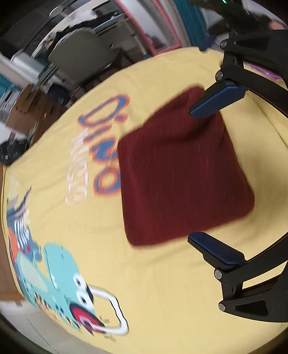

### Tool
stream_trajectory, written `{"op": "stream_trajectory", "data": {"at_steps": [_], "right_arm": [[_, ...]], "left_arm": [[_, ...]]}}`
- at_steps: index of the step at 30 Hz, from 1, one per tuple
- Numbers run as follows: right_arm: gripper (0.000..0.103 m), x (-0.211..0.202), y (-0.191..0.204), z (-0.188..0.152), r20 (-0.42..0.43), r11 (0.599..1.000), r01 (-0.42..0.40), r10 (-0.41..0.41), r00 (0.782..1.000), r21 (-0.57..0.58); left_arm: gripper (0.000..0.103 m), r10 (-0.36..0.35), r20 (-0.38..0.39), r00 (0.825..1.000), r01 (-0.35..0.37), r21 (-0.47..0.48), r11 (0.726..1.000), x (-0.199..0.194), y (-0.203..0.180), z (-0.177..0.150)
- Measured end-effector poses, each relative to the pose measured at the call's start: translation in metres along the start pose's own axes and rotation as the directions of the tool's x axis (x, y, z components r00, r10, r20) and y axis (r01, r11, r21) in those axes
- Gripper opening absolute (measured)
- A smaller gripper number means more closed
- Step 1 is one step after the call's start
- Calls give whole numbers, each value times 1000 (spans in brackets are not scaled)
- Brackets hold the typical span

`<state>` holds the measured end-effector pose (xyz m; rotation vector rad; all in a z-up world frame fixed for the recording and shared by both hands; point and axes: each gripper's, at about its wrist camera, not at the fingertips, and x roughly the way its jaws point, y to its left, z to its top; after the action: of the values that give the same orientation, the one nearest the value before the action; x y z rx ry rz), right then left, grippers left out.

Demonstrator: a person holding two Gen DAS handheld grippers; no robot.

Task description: Fold small clothes

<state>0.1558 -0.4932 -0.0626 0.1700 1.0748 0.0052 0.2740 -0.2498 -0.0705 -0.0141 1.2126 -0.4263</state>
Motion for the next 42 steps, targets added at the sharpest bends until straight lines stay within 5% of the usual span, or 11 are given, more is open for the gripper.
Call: {"op": "stream_trajectory", "data": {"at_steps": [6, 11, 19, 22, 26, 36, 42], "right_arm": [[99, 13, 43, 61, -44, 993, -90, 87, 995, -75], [67, 66, 80, 95, -207, 983, -149, 125, 970, -104], [58, 131, 75, 63, -394, 990, -127, 95, 914, -54], [34, 134, 56, 49, -395, 988, -156, 147, 907, 9], [21, 121, 31, 37, -342, 970, -221, 244, 907, 105], [18, 76, 11, -2, -259, 946, -292, 319, 911, 138], [21, 90, -13, -26, -266, 971, -189, 224, 938, 149]], "left_arm": [[102, 93, -33, 995, -95, -71, 993, 5, 61, -21], [102, 100, -66, 993, -107, -126, 986, 2, 101, -52], [102, 72, -105, 992, -86, -143, 986, 1, 118, -77], [102, 50, -117, 992, -66, -136, 989, 6, 115, -79], [102, 36, -124, 992, -52, -131, 990, 13, 109, -80], [102, 25, -132, 991, -37, -89, 995, 18, 88, -77], [102, 28, -144, 989, -37, -57, 998, 20, 79, -75]]}}
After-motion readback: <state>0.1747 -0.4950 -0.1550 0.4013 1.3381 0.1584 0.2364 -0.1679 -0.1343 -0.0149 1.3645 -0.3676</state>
